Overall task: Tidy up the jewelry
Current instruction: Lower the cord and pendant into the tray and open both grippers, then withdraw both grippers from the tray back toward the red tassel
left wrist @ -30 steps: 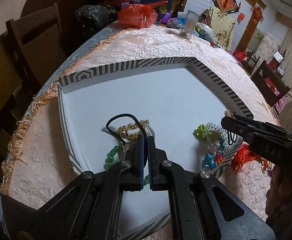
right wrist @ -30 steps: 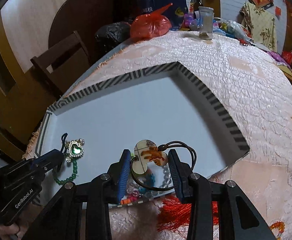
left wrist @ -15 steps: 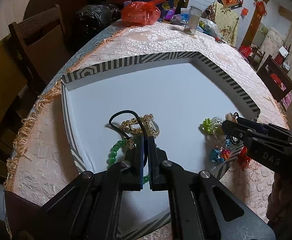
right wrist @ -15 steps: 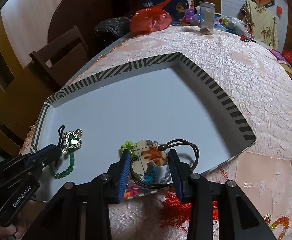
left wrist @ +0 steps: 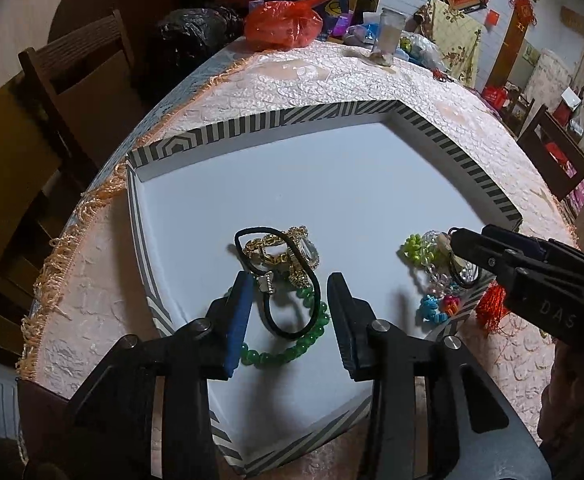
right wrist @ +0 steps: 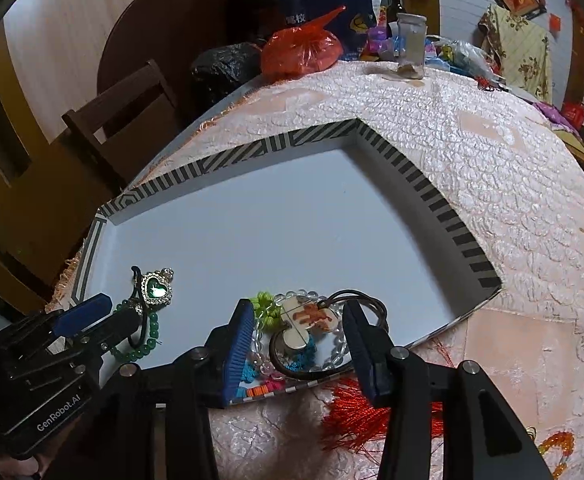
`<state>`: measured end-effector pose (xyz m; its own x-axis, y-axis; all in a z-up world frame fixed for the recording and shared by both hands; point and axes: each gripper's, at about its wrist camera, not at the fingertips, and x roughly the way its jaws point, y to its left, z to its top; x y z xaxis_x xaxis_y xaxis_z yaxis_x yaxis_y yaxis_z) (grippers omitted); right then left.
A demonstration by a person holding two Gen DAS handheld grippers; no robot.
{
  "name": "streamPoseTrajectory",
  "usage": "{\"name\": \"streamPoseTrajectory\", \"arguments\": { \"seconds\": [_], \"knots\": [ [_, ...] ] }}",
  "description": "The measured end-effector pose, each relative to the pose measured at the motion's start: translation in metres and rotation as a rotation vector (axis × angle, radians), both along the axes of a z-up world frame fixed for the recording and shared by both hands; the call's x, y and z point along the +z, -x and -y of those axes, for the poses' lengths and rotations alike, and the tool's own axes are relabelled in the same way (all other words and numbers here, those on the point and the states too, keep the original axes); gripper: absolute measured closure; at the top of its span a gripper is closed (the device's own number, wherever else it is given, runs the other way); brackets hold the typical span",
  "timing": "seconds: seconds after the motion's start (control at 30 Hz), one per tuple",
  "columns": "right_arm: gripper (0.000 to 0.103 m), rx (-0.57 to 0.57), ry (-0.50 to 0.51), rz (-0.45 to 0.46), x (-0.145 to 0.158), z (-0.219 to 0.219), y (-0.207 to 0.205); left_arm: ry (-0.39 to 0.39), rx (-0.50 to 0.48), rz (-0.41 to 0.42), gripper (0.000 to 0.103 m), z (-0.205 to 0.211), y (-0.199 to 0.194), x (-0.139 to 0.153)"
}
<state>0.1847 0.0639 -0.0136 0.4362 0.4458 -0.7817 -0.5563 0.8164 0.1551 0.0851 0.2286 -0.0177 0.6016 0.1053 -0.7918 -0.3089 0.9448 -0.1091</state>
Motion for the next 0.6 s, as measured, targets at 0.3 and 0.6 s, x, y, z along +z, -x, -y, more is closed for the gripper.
{"name": "streamPoseTrajectory", "arguments": {
  "seconds": [0.3,0.6],
  "knots": [
    [0.059,-0.016,0.008,0.011,0.008,0.009,0.004,-0.024,0.001,-0.007,0.048,0.004,0.002,0.004],
    [0.059,-0.025,-0.001,0.012,0.011,0.017,0.009,-0.042,0.012,-0.026,0.042,0.004,0.007,0.006]
  ]
}}
